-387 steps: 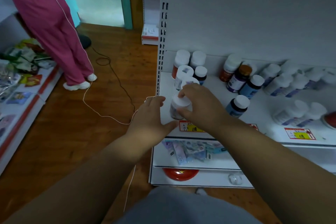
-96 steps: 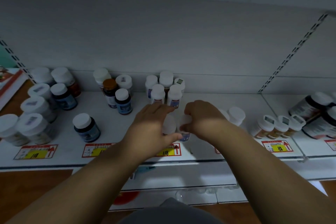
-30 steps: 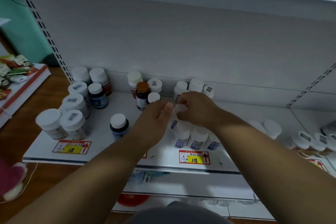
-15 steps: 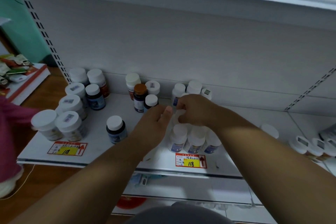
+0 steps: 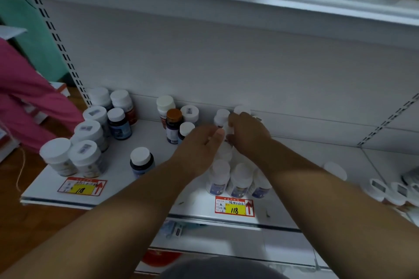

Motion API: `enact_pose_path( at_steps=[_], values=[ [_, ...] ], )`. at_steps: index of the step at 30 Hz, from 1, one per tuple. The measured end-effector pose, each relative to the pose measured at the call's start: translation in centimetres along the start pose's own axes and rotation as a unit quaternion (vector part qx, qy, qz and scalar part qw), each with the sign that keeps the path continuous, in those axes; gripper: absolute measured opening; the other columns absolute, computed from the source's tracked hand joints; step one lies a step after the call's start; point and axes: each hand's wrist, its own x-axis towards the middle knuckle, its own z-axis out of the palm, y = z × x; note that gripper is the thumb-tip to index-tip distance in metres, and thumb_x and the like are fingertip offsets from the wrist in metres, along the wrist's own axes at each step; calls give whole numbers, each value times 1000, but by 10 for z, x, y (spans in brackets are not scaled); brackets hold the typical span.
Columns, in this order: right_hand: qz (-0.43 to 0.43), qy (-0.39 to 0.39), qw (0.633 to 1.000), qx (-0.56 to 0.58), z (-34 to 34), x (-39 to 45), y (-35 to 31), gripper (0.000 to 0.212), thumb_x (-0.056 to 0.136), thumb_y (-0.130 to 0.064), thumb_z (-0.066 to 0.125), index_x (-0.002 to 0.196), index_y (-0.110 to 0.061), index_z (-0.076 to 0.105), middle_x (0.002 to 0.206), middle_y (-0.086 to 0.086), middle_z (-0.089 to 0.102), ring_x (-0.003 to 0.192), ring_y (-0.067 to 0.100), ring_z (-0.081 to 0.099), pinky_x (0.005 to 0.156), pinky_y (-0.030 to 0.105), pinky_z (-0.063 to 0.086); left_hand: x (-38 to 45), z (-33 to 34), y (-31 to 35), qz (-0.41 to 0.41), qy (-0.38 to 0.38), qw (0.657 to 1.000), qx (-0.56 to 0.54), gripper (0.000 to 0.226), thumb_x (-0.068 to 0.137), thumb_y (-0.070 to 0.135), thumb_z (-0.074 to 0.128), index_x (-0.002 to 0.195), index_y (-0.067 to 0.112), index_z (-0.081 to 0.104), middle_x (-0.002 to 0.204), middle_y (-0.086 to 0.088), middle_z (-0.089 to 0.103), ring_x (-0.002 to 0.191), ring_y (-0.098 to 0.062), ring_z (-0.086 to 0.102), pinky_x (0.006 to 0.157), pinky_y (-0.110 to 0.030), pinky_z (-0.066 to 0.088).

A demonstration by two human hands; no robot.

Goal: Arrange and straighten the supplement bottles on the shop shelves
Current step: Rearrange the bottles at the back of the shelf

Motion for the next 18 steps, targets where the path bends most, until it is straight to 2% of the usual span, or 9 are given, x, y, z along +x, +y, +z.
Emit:
enact_pose_path(
  at_steps=[4, 6, 9, 11, 12, 13, 15, 17, 18],
  values=[
    [30, 28, 998, 44, 0, 4, 5, 33, 84, -27, 65, 111, -16, 50, 113, 12, 58, 105, 33, 58, 79, 38, 46, 4, 0, 0, -18, 1, 1000, 7, 29, 99, 48, 34, 101, 30, 56, 81, 14, 55, 74, -4, 52, 64, -19, 36],
    [47, 56, 993, 98, -3, 2, 8, 39, 79, -27, 67, 113, -16, 52, 109, 11, 59, 101, 32, 59, 78, 34, 46, 4, -1, 1, -20, 1, 1000, 9, 37, 98, 51, 35, 111, 26, 59, 94, 6, 61, 86, -11, 57, 72, -25, 43],
    [63, 128, 978, 154, -21, -9, 11, 50, 77, -30, 69, 124, -14, 57, 117, 12, 56, 102, 30, 58, 81, 29, 44, 4, -6, 8, -24, 11, 1000, 3, 44, 93, 54, 45, 124, 24, 55, 112, 2, 62, 103, -16, 59, 90, -35, 49],
    [57, 176, 964, 192, -37, -20, 9, 40, 78, -33, 69, 114, -15, 64, 110, 9, 59, 93, 23, 60, 75, 24, 42, 2, -10, 14, -4, 24, 999, 26, 47, 88, 54, 54, 123, 22, 54, 112, 4, 61, 104, -15, 57, 92, -39, 49],
    [47, 186, 957, 216, -45, -27, 7, 31, 79, -33, 68, 105, -17, 66, 102, 4, 61, 86, 14, 61, 70, 21, 43, 0, -11, 17, 12, 31, 999, 36, 49, 86, 55, 58, 121, 22, 54, 111, 6, 60, 104, -14, 56, 91, -37, 49],
    [37, 189, 948, 253, -53, -34, 3, 22, 80, -31, 68, 98, -19, 65, 94, -2, 62, 78, 2, 60, 63, 16, 43, -3, -13, 19, 24, 39, 998, 39, 52, 84, 57, 60, 122, 23, 53, 111, 9, 58, 104, -12, 55, 89, -31, 49],
    [30, 165, 914, 370, -64, -50, -6, 11, 84, -24, 67, 93, -19, 63, 85, -9, 63, 67, -8, 61, 50, 6, 41, -13, -19, 24, 32, 43, 998, 32, 63, 77, 65, 61, 126, 28, 49, 113, 14, 52, 105, -6, 53, 85, -18, 43],
    [35, 127, 874, 469, -69, -64, -13, 12, 86, -20, 67, 97, -15, 66, 84, -5, 68, 62, -5, 63, 49, 8, 44, -22, -24, 27, 37, 25, 999, 17, 69, 72, 70, 61, 127, 30, 48, 118, 14, 54, 107, -5, 54, 88, -22, 46],
    [36, 115, 866, 485, -69, -69, -16, 13, 87, -20, 67, 99, -15, 68, 83, -5, 69, 63, -3, 64, 51, 9, 46, -27, -27, 29, 42, 12, 999, 9, 67, 72, 69, 63, 126, 31, 50, 118, 12, 57, 106, -6, 56, 90, -28, 49]
  ],
)
